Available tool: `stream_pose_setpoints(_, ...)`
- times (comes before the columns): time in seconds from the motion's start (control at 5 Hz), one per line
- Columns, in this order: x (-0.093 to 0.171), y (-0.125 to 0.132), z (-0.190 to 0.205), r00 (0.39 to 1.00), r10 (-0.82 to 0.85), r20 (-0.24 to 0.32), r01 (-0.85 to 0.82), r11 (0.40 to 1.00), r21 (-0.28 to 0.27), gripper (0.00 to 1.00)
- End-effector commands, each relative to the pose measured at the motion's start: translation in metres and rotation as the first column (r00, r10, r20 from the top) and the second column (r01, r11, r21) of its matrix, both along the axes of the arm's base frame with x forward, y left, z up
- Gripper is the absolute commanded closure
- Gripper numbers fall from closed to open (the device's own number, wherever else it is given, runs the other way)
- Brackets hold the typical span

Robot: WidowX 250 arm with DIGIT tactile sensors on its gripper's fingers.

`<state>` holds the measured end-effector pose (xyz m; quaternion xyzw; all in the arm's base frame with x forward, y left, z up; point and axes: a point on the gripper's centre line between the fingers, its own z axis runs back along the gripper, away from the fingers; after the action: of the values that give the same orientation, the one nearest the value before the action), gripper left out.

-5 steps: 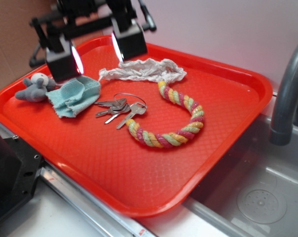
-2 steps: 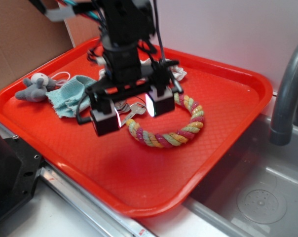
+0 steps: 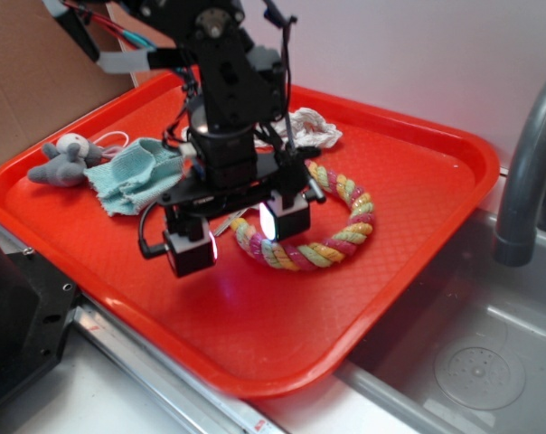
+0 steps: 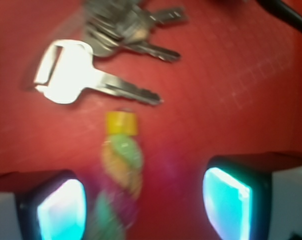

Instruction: Grab the multicolored rope.

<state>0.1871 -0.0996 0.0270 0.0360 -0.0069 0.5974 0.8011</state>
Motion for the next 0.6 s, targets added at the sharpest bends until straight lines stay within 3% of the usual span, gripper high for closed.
stream_pose_setpoints(0.0, 0.0028, -0.0013, -0.0101, 1.0, -0.018, 0.025, 0.018, 1.0, 0.014, 0.0)
stream_pose_setpoints(0.2, 0.0022, -0.0033, -0.012, 0.999, -0.034, 0.025, 0.034, 0.999, 0.018, 1.0)
stream_pose_setpoints(0.4, -0.0023, -0.006, -0.0151, 0.999, -0.037, 0.026, 0.036, 0.999, 0.027, 1.0)
